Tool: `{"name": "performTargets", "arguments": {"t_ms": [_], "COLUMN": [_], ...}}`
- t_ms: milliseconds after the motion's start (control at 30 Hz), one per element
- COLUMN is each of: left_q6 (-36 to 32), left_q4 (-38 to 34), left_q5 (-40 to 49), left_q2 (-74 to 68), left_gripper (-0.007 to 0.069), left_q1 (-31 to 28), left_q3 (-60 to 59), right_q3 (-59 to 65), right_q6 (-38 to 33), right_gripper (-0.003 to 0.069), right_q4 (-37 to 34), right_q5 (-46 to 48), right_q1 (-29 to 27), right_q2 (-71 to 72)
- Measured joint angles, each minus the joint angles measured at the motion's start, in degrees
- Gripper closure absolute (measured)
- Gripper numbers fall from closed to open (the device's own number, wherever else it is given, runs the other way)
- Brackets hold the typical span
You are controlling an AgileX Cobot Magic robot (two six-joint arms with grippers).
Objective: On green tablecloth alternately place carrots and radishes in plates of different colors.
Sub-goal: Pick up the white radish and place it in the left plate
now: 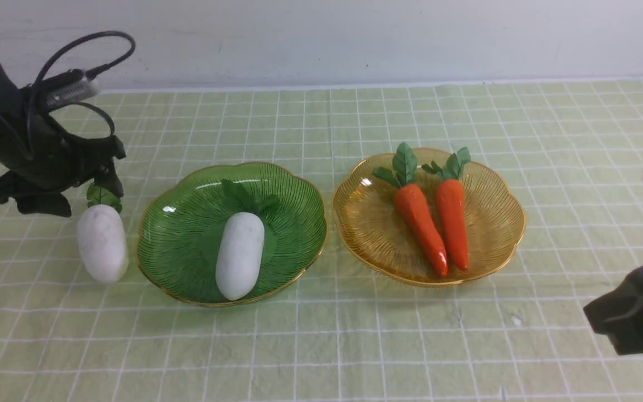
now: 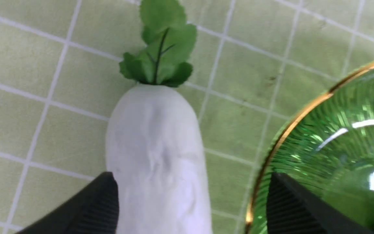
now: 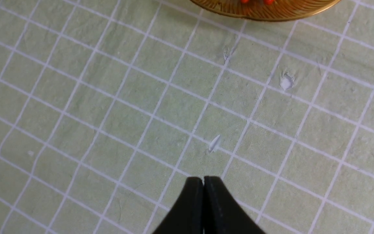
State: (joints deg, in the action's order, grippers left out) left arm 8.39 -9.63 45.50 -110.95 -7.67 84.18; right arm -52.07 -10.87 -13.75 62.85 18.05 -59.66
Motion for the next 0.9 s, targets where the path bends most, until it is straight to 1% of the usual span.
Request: {"name": "performTargets", "arguments": {"t_ms": [233,333,367,433,567,633,767,800,900], "left_q6": [0.0,0.0,0.0,0.0,0.0,-0.1,-0.4,-1.6,-3.9], "left_q4": [0.1,0.1,0.7,2.4,8.3,9.1,7.3,5.4,2.5], "left_q5": [-0.1,-0.1,0.2,1.1,7.3,11.4,16.6,18.3,19.5], "left_q2": [-5.5,-6.6,-6.7,-6.7,-5.0,-3.0,-0.2,0.5,0.2], "left_gripper": [0.0074,0.0102,0.0132,0.0138,0.0138,0.0138,0.0138,0.0138,0.0138], "left_q1": [-0.1,-0.1,-0.1,-0.1,-0.1,-0.1,0.7,1.8,4.9], "left_q3": [0.0,0.0,0.1,0.6,3.9,7.0,10.6,11.4,11.7], "right_q3": [0.0,0.0,0.0,0.0,1.6,1.8,1.8,1.8,1.8], "right_q6": [-0.3,-0.3,-0.3,-0.3,-0.4,-0.4,-0.4,-0.4,-0.4], "right_gripper": [0.0673,0.0673,0.0673,0.0673,0.0673,0.0673,0.0673,0.0674,0.0673], "right_q4": [0.0,0.0,0.0,0.0,0.0,0.0,-0.1,-0.1,-0.2], "right_q5": [0.3,0.3,0.3,0.3,0.3,0.3,0.2,0.1,0.0], "right_q1": [0.0,0.0,0.0,0.0,0.0,0.0,0.0,0.0,0.0], "right_q2": [0.0,0.0,0.0,0.0,0.0,0.0,0.0,0.0,0.0]}}
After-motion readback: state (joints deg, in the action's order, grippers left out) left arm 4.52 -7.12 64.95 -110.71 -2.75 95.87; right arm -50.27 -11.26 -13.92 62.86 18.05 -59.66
